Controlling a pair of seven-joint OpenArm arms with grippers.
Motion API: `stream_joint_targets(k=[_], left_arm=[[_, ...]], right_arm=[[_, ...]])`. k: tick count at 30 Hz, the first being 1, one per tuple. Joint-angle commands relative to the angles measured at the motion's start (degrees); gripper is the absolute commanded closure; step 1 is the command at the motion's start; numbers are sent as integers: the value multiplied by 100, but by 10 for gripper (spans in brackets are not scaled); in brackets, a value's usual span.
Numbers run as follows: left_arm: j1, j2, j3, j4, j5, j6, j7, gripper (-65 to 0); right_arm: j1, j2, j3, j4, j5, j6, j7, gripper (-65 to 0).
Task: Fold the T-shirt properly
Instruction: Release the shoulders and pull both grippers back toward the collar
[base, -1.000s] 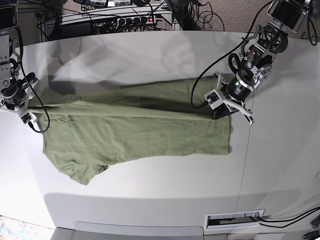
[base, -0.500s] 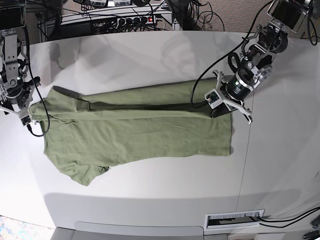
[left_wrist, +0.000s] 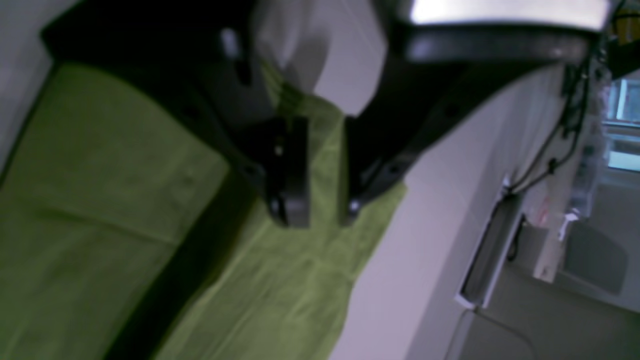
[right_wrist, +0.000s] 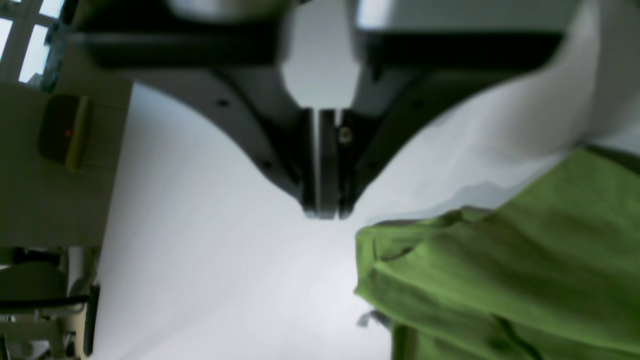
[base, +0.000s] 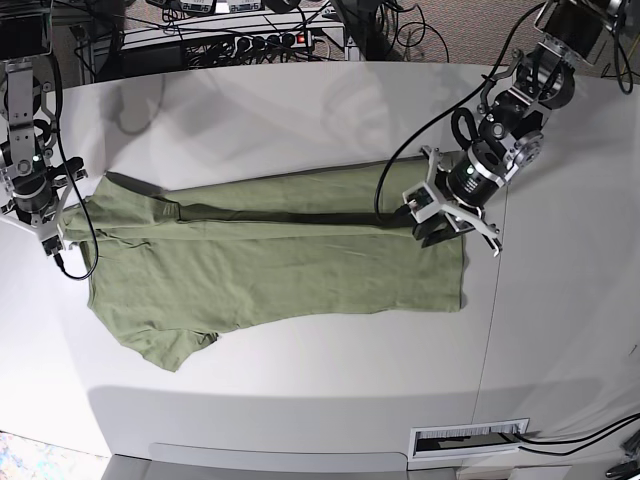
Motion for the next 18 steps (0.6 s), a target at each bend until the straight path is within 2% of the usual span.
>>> stream_joint_targets(k=[1, 5, 8, 10, 12, 14, 16, 18], left_arm=[[-136, -63, -44, 98, -13, -11, -9, -150], [-177, -66, -44, 98, -13, -258, 72, -270], [-164, -61, -44, 98, -57, -619, 7, -271], [-164, -63, -44, 98, -55, -1047, -153, -220], [-166, -59, -44, 98, -57, -1386, -254, -112], [-166, -59, -44, 98, -55, -1580, -269, 0], [-166, -59, -44, 98, -52, -1759, -271, 0], [-164, -59, -44, 98, -33, -1871, -380, 0]], right_arm=[[98, 160, 76, 79, -72, -68, 98, 0], [96, 157, 74, 114, -68, -68, 350, 0], [140, 157, 72, 240, -70, -66, 389, 0], [260, 155, 70, 238, -70, -31, 455, 0], [402, 155, 68, 219, -70, 212, 455, 0], [520, 160, 4, 219, -74, 463, 461, 0], [640, 162, -234, 219, -188, 568, 483, 0], [763, 160, -647, 216, -570, 577, 575, 0]])
